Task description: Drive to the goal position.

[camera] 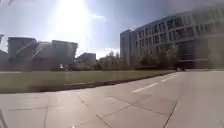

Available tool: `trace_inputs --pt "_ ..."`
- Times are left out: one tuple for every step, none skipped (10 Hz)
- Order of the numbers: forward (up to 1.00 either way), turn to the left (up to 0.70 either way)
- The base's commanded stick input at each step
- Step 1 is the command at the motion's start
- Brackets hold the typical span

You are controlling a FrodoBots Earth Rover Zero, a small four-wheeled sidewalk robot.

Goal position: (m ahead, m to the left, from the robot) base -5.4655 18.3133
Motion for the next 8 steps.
trace_inputs --pt "0.00 0.70" --pt "0.00 0.70" --pt "0.00 0.70" --pt "0.00 0.70" --pt "0.00 0.70" --pt "0.00 0.70" --pt "0.00 0.70" --pt "0.00 0.70"
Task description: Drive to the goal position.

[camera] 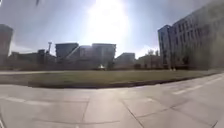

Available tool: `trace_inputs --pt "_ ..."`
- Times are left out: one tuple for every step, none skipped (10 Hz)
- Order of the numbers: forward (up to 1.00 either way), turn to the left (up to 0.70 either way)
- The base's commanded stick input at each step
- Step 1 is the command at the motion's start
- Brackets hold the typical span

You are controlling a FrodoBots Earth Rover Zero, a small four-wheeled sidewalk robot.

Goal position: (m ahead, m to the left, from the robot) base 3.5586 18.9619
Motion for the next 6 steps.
trace_inputs --pt "0.00 0.70" --pt "0.00 0.70" --pt "0.00 0.70" --pt "0.00 0.70" --pt "0.00 0.70" --pt "0.00 0.70"
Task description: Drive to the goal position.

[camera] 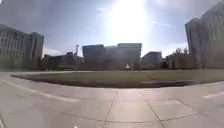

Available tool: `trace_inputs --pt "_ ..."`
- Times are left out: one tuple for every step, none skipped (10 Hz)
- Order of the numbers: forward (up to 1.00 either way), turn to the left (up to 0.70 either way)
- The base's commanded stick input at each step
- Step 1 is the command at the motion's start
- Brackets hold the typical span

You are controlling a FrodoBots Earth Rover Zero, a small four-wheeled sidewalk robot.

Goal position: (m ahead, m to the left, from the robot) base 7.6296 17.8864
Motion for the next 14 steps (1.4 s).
trace_inputs --pt "0.00 0.70" --pt "0.00 0.70" --pt "0.00 0.70" --pt "0.00 0.70" --pt "0.00 0.70" --pt "0.00 0.70" --pt "0.00 0.70" --pt "0.00 0.70" --pt "0.00 0.70" --pt "0.70 0.00" --pt "0.70 0.00" --pt "0.70 0.00" --pt "0.70 0.00" --pt "0.70 0.00"
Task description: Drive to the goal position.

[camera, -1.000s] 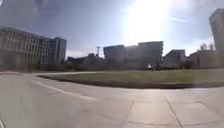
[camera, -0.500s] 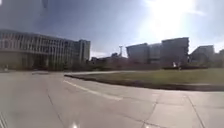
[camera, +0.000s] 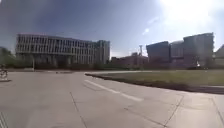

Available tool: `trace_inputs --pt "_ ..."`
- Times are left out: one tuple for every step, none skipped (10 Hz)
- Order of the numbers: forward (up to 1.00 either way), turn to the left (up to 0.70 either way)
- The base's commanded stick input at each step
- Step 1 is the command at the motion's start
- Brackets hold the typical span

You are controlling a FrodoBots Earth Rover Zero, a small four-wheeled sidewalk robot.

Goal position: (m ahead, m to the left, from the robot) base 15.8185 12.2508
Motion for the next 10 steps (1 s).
trace_inputs --pt "0.70 0.00" --pt "0.70 0.00" --pt "0.70 0.00" --pt "0.70 0.00" --pt "0.70 0.00" --pt "0.70 0.13" --pt "0.70 0.35" --pt "0.70 0.35" --pt "0.70 0.35" --pt "0.70 0.35"
